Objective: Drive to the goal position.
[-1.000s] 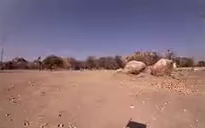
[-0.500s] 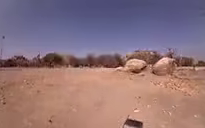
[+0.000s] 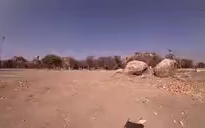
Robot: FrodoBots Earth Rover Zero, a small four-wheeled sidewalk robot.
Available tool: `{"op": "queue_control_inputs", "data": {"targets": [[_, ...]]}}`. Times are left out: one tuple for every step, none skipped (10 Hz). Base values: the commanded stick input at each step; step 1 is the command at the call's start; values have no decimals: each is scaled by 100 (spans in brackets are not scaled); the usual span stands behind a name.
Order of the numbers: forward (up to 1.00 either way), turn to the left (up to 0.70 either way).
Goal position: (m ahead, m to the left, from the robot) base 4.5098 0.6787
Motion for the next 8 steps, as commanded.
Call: {"op": "queue_control_inputs", "data": {"targets": [[50, 12], [50, 0], [50, 0], [50, 0], [50, 0], [50, 0], [50, 0], [50, 0]]}}
